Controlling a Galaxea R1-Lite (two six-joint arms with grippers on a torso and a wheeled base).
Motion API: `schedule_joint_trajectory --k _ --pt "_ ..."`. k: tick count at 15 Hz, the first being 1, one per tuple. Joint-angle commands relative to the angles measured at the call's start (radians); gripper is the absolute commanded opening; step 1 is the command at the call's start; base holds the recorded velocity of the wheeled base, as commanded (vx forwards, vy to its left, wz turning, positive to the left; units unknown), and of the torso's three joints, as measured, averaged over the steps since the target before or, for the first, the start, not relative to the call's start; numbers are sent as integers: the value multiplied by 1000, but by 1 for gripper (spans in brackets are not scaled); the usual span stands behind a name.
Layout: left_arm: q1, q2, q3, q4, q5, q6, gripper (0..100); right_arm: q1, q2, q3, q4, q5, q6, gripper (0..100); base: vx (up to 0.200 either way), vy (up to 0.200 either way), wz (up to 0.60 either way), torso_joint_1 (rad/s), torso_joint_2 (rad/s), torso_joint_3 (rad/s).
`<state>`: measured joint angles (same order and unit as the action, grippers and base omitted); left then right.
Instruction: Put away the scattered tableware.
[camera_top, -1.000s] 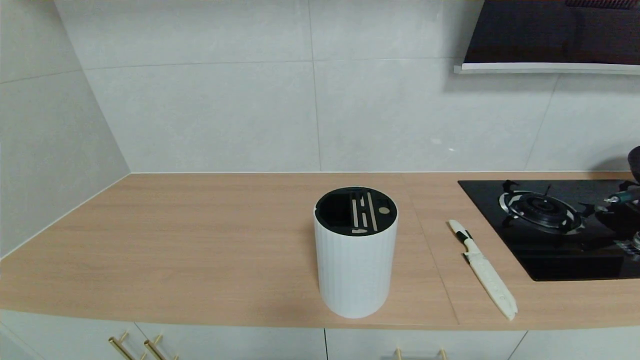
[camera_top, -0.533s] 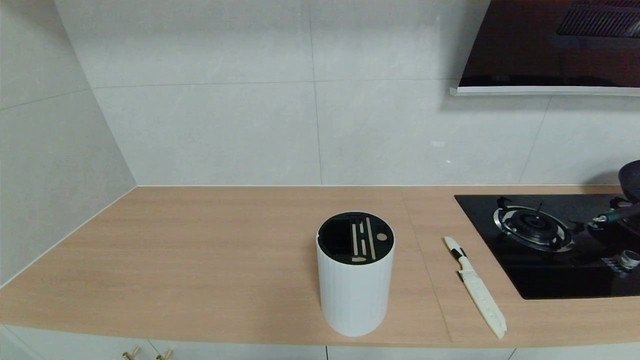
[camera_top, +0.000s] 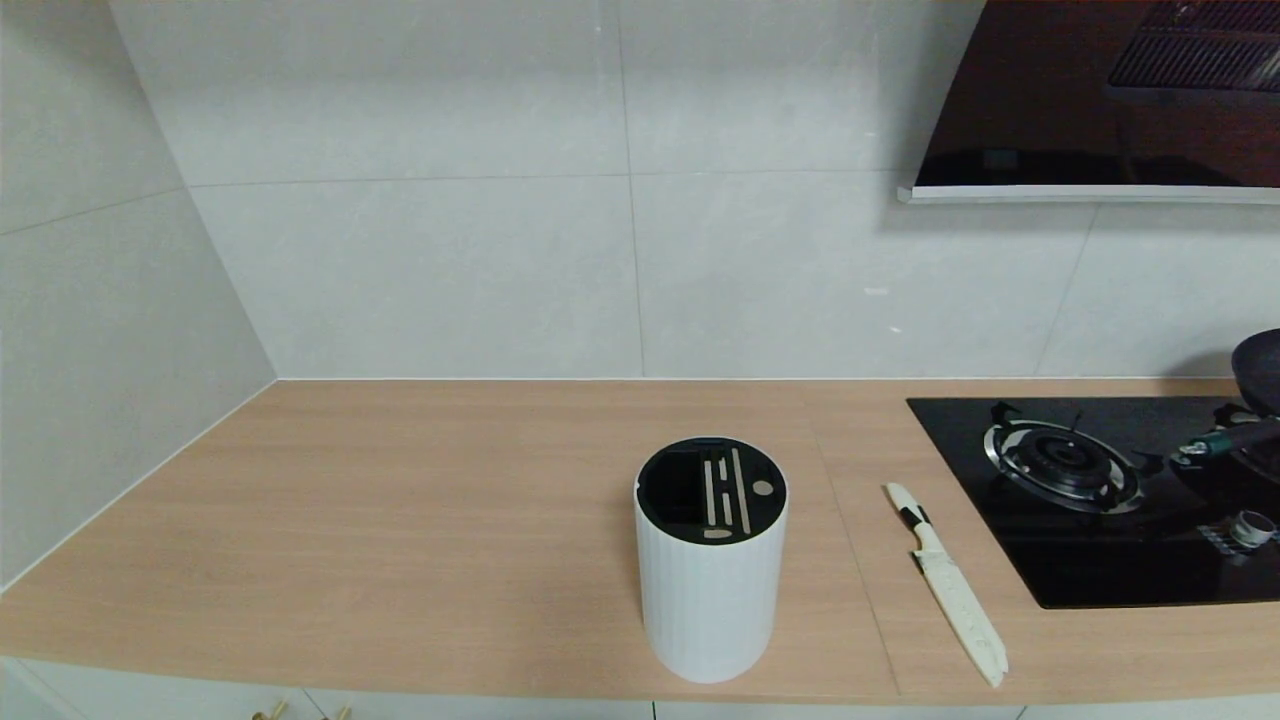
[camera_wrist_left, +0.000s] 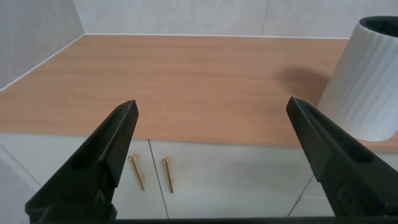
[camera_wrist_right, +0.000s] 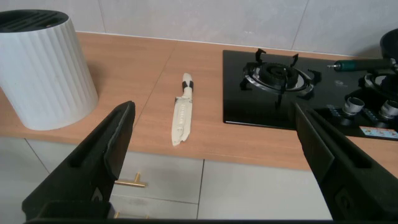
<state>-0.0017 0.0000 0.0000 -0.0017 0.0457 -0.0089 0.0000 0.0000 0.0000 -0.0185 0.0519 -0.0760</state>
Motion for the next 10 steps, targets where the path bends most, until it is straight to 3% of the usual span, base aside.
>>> schedule_joint_trajectory --k 1,4,5,10 --pt "0 0 0 0 0 0 100 0 2 0 -1 0 -5 100 0 0 0 0 0 0" --pt "0 0 0 0 0 0 100 0 17 -32 -3 8 -4 100 0 0 0 0 0 0" --pt "0 0 0 0 0 1 100 12 81 -140 6 11 13 100 0 0 0 0 0 0" --pt "0 0 0 0 0 0 100 37 554 -324 5 43 13 100 0 0 0 0 0 0"
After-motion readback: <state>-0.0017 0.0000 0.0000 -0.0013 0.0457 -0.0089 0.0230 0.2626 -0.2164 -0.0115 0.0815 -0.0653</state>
